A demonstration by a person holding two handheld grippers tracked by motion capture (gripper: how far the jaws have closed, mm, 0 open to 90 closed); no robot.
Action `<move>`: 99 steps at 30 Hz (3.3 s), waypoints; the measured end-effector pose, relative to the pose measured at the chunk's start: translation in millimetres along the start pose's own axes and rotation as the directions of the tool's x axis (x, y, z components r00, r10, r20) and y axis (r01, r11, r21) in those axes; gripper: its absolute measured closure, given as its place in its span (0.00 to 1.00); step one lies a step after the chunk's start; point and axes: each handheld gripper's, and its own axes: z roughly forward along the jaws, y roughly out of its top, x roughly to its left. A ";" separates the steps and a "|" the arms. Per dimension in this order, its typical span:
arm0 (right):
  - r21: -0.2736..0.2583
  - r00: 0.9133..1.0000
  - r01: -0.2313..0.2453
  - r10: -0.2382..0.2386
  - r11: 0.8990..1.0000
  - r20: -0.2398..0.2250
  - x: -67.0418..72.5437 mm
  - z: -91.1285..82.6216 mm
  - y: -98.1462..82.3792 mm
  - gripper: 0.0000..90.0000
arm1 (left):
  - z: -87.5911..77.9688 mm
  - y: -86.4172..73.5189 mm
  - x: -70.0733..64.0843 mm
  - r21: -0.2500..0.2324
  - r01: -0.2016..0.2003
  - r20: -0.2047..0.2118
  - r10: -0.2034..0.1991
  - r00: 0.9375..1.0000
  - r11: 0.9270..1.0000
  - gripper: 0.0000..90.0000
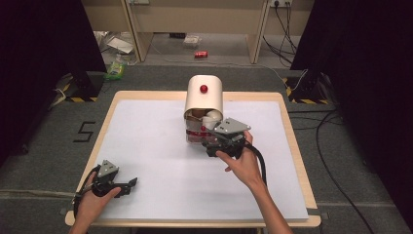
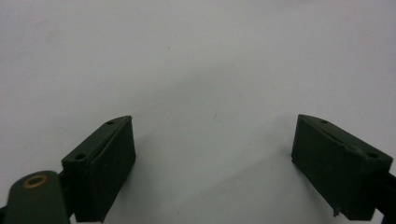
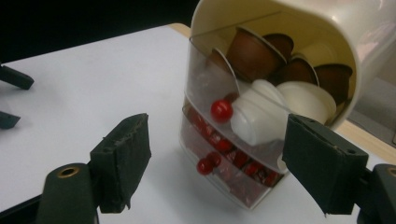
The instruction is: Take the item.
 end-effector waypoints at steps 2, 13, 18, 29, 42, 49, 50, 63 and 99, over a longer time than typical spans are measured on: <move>-0.002 1.000 0.012 -0.012 1.000 0.001 -0.8 3.7 3.5 0.27 | 0.0 0.0 0.0 0.000 0.000 0.000 0.000 1.000 1.000 0.14; 0.001 1.000 0.019 -0.019 1.000 0.009 -2.8 22.2 14.6 0.27 | 0.0 0.0 0.0 0.000 0.000 0.000 0.000 1.000 1.000 0.14; 0.029 1.000 0.015 -0.015 0.999 0.011 -7.8 32.2 14.8 0.26 | 0.0 0.0 0.0 0.000 0.000 0.000 0.000 1.000 1.000 0.14; 0.085 0.999 0.047 -0.046 0.995 -0.015 -8.3 32.2 16.2 0.26 | 0.0 -0.1 -0.2 -0.001 0.000 0.000 0.000 1.000 1.000 0.14; 0.090 0.996 0.055 -0.048 0.994 -0.080 5.5 11.8 7.8 0.27 | 0.0 -0.1 -0.3 -0.002 0.000 -0.001 0.000 1.000 1.000 0.14; 0.067 0.995 0.075 -0.070 0.995 -0.076 14.3 1.8 2.3 0.27 | -0.1 -0.1 -0.3 -0.001 -0.001 -0.002 0.001 1.000 1.000 0.14; 0.067 0.995 0.075 -0.070 0.995 -0.076 14.3 1.8 2.3 0.27 | -0.1 -0.1 -0.3 -0.001 -0.001 -0.002 0.001 1.000 1.000 0.14; 0.067 0.992 0.082 -0.075 0.994 -0.102 23.4 -8.2 -5.2 0.27 | 0.0 -0.2 -0.3 -0.002 -0.001 -0.002 0.001 1.000 1.000 0.14; 0.048 0.992 0.077 -0.072 0.996 -0.106 35.9 -18.0 -16.5 0.30 | 0.0 -0.2 -0.4 -0.003 -0.001 -0.003 0.001 1.000 1.000 0.14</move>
